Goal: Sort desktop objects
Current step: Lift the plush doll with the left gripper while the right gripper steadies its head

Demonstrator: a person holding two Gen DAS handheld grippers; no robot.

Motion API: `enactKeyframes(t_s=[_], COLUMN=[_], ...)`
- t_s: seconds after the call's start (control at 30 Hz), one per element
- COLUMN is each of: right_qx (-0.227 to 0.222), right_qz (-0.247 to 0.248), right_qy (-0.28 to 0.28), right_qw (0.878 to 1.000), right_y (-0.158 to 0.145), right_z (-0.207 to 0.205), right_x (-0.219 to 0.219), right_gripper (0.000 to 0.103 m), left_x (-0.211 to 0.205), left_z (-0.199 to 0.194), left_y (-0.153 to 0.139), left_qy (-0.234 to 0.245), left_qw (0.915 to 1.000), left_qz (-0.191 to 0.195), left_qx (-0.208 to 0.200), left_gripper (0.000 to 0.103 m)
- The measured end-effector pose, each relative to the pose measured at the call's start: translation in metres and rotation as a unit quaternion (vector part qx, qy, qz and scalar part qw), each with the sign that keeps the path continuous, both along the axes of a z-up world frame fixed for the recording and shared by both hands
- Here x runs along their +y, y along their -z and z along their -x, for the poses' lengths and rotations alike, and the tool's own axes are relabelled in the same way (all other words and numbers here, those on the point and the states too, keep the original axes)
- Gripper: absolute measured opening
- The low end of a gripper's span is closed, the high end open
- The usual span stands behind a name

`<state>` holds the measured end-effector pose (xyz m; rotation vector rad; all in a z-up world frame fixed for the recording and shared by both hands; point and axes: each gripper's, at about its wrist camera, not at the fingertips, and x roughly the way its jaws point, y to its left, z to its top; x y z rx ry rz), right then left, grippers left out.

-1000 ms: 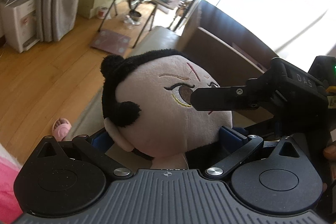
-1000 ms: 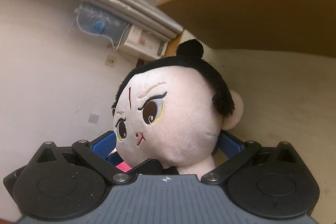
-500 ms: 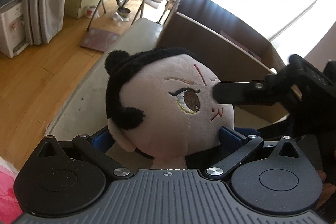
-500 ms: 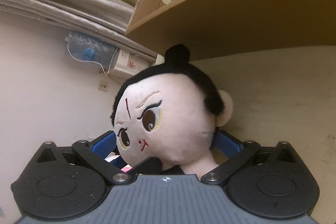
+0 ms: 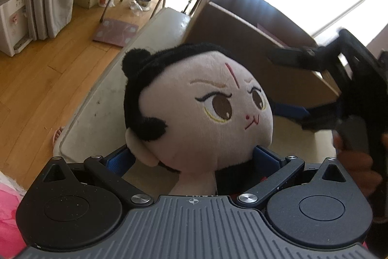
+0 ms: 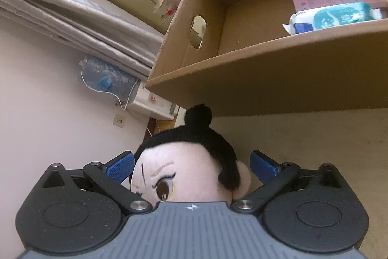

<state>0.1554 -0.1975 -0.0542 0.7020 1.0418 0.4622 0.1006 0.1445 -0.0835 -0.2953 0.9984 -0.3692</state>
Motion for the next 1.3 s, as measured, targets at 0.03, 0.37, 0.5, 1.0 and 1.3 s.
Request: enactKeyframes(t_s=[0.03,0.37,0.5,1.0,1.3], right_qx=[0.001,0.033,0.039,0.051,0.060], right_qz=[-0.003,-0.034,-0.033,-0.004,-0.001], right_qy=[0.001,-0.010,-0.008,-0.013,-0.016], right_qw=[1.000,0.999,0.999,0.999,0.998], right_y=[0.003,0.035,0.034,0.017,0.013], right_z=[-0.002,-0.017,-0.016,0.004,0.008], right_x=[0.001,0.029,0.029,0.033,0.032], right_gripper=[0.103,0.103,0.103,0.103,0.103], left_x=[0.001,0.008,0.006,0.008,0.022], left_z=[0.000,-0.012,-0.016,-0.018,-0.019], left_y=[0.001,0.007,0.006,0.012,0.033], left_qy=[0.001,0.008,0.015,0.036,0.044], left_qw=[1.0000,0.9987,0.9985,0.9976,0.9948], left_qz=[0.002,0.036,0.034,0.040,0.076], left_qx=[0.002,0.034,0.039,0.043,0.050], left_gripper=[0.103,0.103,0.103,0.103,0.103])
